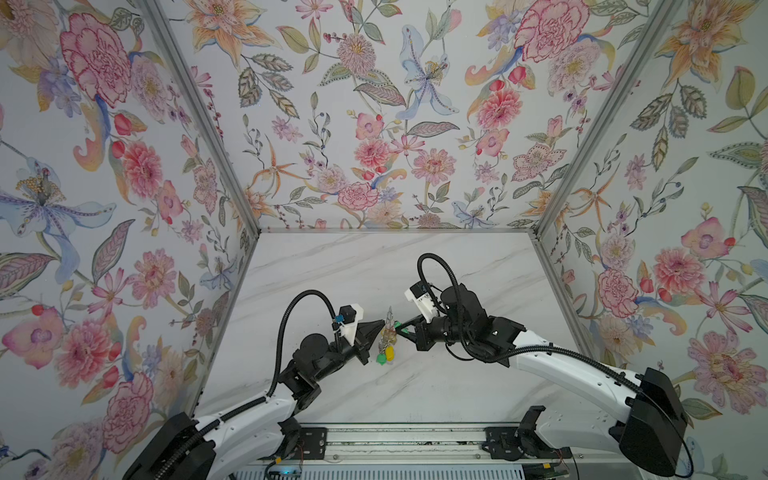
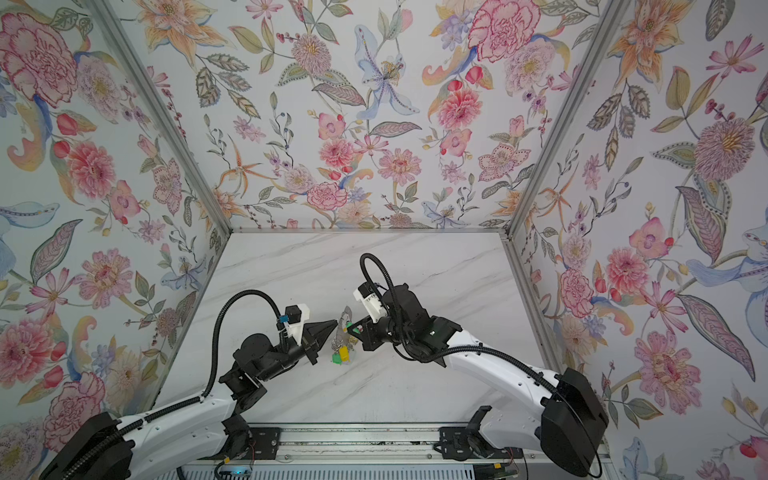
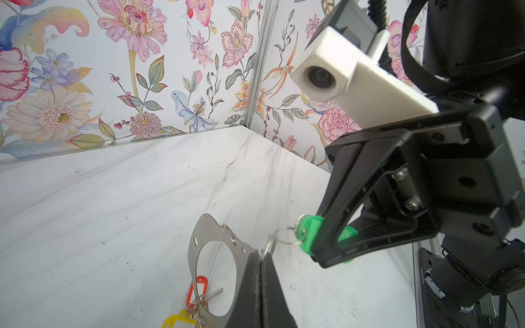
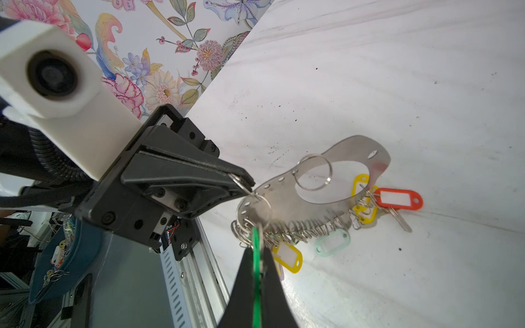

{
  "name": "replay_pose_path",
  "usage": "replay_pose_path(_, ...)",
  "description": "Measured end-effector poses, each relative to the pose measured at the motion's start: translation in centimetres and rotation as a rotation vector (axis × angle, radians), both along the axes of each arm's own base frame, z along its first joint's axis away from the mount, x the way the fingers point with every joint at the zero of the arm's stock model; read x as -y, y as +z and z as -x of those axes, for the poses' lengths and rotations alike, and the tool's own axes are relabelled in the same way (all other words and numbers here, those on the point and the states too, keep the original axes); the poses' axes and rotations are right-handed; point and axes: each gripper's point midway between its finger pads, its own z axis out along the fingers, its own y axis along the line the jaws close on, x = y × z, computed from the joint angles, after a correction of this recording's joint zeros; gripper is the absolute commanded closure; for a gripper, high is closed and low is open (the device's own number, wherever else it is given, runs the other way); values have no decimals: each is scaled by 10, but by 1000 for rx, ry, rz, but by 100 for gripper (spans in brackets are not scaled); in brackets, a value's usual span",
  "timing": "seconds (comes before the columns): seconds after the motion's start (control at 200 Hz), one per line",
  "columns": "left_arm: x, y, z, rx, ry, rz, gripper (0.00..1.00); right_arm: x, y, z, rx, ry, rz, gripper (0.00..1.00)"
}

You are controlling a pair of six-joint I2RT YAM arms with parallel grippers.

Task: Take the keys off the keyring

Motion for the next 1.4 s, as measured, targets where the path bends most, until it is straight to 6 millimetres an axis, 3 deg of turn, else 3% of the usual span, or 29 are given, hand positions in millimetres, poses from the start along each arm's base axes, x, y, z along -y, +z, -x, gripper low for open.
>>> replay_pose_path(0.315, -4, -5, -4, -8, 32, -7, 100, -12, -7, 6, -8, -37, 12, 100)
replay_pose_path(0.646, -11, -20, -7, -37, 76, -33, 100, -25, -33, 7, -46, -62, 4, 100)
replay_pose_path(1.396, -28, -18, -12, -104, 143, 45, 100, -45, -46, -2, -53, -72, -82, 100)
